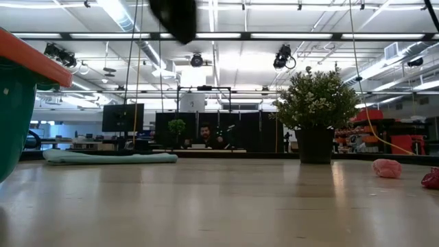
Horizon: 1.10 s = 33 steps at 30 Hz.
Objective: Pick and placing Produce into tupperware
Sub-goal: Put the pink peach into the blue basket
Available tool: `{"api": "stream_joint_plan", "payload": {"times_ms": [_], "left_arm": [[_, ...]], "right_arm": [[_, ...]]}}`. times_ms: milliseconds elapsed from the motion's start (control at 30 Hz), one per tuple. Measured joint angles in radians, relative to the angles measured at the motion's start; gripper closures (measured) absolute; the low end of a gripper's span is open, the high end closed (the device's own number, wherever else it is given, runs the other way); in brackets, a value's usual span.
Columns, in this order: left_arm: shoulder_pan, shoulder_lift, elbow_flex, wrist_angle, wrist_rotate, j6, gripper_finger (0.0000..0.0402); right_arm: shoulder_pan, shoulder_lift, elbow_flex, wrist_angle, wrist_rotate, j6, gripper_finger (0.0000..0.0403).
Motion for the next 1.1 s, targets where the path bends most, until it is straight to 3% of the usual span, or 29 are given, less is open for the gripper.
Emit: {"api": "stream_joint_plan", "payload": {"times_ms": [133,333,433,633,767,900,1100], "left_arm": [[0.014,0.014,0.000,0.006,0.000,0.002,0.0371],[0.062,0.141,0.000,0.041,-0.001,0.062,0.0341],[0.097,0.241,-0.001,0.131,0.002,0.128,0.0318],[0.193,0.429,-0.001,0.397,0.079,0.187,0.0255],[0.241,0.559,0.000,0.570,0.092,0.227,0.0214],[0.277,0.692,0.000,0.695,0.092,0.234,0.0184],[0.313,0.864,0.000,0.943,0.139,0.222,0.0174]], "right_arm": [[0.028,-0.113,0.000,-0.417,-0.101,0.158,0.0259],[0.190,-0.268,0.000,-0.789,0.120,0.367,0.0261],[0.307,-0.334,0.000,-0.851,0.296,0.493,0.0261],[0.537,-0.423,0.000,-0.910,0.800,0.654,0.0261],[0.626,-0.451,0.000,-0.973,1.005,0.689,0.0262],[0.656,-0.453,0.000,-1.009,1.116,0.689,0.0263],[0.628,-0.452,0.000,-1.014,1.120,0.677,0.0263]]}}
